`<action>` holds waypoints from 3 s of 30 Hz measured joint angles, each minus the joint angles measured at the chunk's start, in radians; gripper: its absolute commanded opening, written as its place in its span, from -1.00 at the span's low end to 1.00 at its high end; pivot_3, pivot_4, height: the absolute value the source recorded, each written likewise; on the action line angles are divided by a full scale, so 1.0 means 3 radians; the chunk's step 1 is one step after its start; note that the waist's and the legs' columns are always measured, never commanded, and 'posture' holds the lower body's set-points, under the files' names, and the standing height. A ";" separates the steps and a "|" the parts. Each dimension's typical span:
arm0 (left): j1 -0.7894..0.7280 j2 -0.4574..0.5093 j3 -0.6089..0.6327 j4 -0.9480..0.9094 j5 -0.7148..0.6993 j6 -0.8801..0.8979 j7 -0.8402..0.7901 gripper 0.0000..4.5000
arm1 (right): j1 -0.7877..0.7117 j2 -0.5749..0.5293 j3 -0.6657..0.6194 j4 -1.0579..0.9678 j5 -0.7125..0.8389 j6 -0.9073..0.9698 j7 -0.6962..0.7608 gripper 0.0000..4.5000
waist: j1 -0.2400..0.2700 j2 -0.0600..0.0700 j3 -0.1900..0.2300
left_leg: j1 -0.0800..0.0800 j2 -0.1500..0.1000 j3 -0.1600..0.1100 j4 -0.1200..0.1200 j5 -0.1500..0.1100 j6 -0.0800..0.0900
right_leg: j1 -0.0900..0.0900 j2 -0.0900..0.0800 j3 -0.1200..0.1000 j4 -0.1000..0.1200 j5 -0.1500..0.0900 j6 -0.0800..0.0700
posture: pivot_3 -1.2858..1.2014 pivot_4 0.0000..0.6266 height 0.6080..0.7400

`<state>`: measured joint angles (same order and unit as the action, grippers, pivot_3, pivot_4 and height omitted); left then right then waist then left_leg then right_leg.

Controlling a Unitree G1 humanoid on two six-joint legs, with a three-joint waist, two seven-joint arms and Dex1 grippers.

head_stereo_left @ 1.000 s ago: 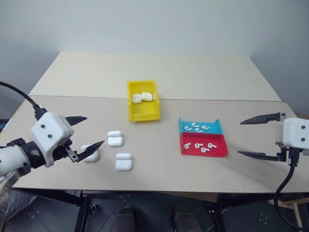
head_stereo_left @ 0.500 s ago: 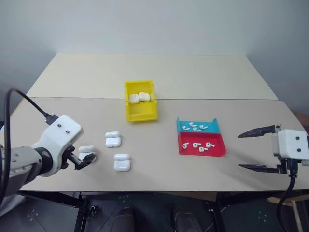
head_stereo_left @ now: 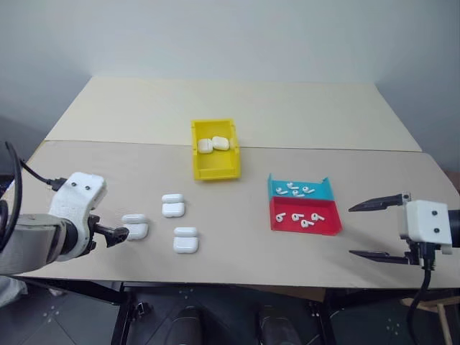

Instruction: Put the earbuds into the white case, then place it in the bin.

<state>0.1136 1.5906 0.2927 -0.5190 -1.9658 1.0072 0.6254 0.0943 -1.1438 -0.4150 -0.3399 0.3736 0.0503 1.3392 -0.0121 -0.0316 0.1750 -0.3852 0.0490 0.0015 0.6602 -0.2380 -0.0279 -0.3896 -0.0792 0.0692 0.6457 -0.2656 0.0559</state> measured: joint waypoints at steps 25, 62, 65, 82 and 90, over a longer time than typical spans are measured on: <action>-0.1291 -0.1907 -0.1170 0.0139 -0.0011 -0.0429 0.2209 1.00 | 0.0167 0.0018 -0.0118 -0.0129 -0.0027 0.0061 -0.0083 1.00 | 0.0075 -0.0005 -0.0002 | 0.0002 -0.0002 -0.0005 0.0002 0.0002 -0.0002 | 0.0007 0.0001 0.0000 -0.0005 0.0002 0.0000 | 0.03 -0.52 1.00; -0.1420 -0.2326 -0.1081 0.0655 -0.0004 0.0185 0.2173 1.00 | 0.0250 0.0036 -0.0119 -0.0276 -0.0065 0.0148 -0.0188 1.00 | 0.0078 -0.0007 -0.0004 | 0.0001 -0.0003 -0.0006 0.0002 0.0004 -0.0006 | 0.0007 0.0000 0.0000 -0.0006 0.0003 0.0001 | 0.03 -0.52 1.00; -0.1339 -0.2320 -0.1062 0.0574 -0.0004 0.0126 0.2185 1.00 | 0.0250 0.0036 -0.0119 -0.0276 -0.0069 0.0148 -0.0190 1.00 | 0.0078 -0.0007 -0.0004 | 0.0002 -0.0003 -0.0006 0.0002 0.0004 -0.0006 | 0.0007 0.0000 0.0000 -0.0006 0.0003 0.0001 | 0.03 -0.52 1.00; -0.1416 -0.2314 -0.1103 0.0645 -0.0020 0.0176 0.2173 0.62 | 0.0266 0.0047 -0.0119 -0.0281 -0.0120 0.0149 -0.0204 1.00 | 0.0079 -0.0006 -0.0004 | 0.0003 -0.0003 -0.0006 0.0002 0.0004 -0.0006 | 0.0007 0.0001 0.0000 -0.0006 0.0003 0.0001 | 0.03 -0.52 1.00; -0.1416 -0.2338 -0.1095 0.0643 -0.0020 0.0169 0.2204 0.24 | 0.0265 0.0048 -0.0119 -0.0282 -0.0124 0.0155 -0.0211 1.00 | 0.0065 -0.0005 -0.0005 | 0.0004 -0.0003 -0.0006 0.0002 0.0004 -0.0006 | 0.0008 0.0001 0.0000 -0.0006 0.0003 0.0001 | 0.03 -0.52 1.00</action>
<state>-0.3111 0.8892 -0.0357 -0.3261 -1.9718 1.0579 1.2866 0.1737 -1.1293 -0.4508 -0.4245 0.3365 0.0968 1.2758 0.0074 -0.0332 0.1736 -0.3840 0.0481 -0.0004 0.6607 -0.2369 -0.0296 -0.3873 -0.0789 0.0692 0.6440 -0.2648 0.0561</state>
